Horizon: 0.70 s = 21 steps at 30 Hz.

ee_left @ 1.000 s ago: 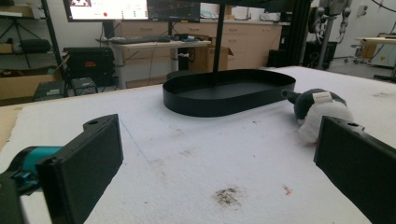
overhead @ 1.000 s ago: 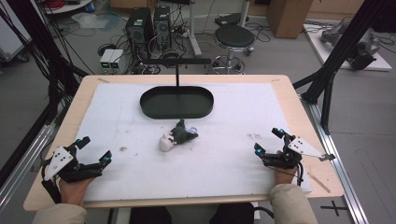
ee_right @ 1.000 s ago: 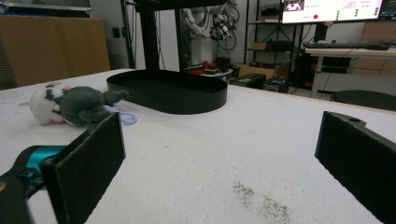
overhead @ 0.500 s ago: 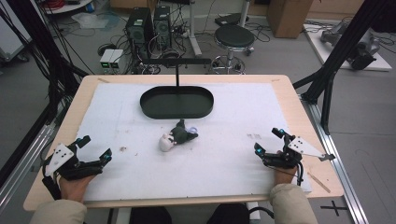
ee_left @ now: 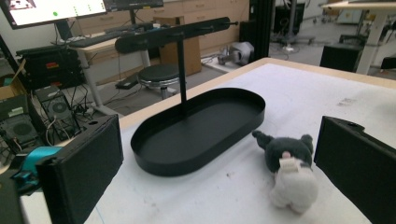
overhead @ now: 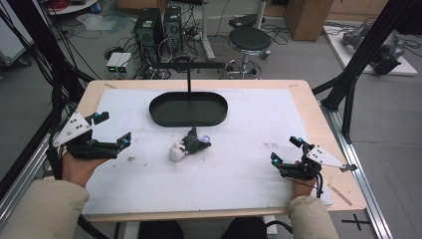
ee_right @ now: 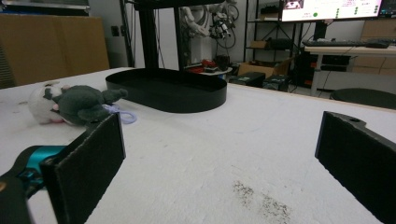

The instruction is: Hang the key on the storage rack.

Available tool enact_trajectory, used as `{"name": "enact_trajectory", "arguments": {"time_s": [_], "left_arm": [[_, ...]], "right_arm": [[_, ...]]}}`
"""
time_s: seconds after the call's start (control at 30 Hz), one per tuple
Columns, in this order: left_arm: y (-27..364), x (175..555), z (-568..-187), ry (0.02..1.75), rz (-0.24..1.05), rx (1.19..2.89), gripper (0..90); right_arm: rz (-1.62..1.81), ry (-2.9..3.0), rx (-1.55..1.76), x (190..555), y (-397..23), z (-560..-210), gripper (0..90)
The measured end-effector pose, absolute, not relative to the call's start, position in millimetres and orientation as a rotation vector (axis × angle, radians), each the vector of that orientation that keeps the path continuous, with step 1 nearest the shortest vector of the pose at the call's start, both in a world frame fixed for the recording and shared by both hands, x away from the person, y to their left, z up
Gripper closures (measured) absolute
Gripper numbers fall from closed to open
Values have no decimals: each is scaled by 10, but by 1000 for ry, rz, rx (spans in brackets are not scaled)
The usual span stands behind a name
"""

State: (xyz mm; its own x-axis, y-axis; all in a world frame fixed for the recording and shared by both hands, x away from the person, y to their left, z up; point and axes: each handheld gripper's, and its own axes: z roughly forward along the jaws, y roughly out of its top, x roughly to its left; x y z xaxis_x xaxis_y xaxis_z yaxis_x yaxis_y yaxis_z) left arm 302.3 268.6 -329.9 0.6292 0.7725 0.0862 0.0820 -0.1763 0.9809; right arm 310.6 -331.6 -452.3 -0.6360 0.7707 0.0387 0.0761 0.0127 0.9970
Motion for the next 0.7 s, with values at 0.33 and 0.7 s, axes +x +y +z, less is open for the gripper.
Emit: {"name": "enact_trajectory", "arguments": {"time_s": [0.33, 0.7], "left_arm": [[2360, 3324, -2871, 683, 591, 1844, 17], [1847, 3609, -2849, 641, 441, 2122, 17]], "right_arm": [[1678, 1756, 871, 3104, -3313, -4523, 7], [1673, 1757, 870, 3105, -3315, -4524, 7]]}}
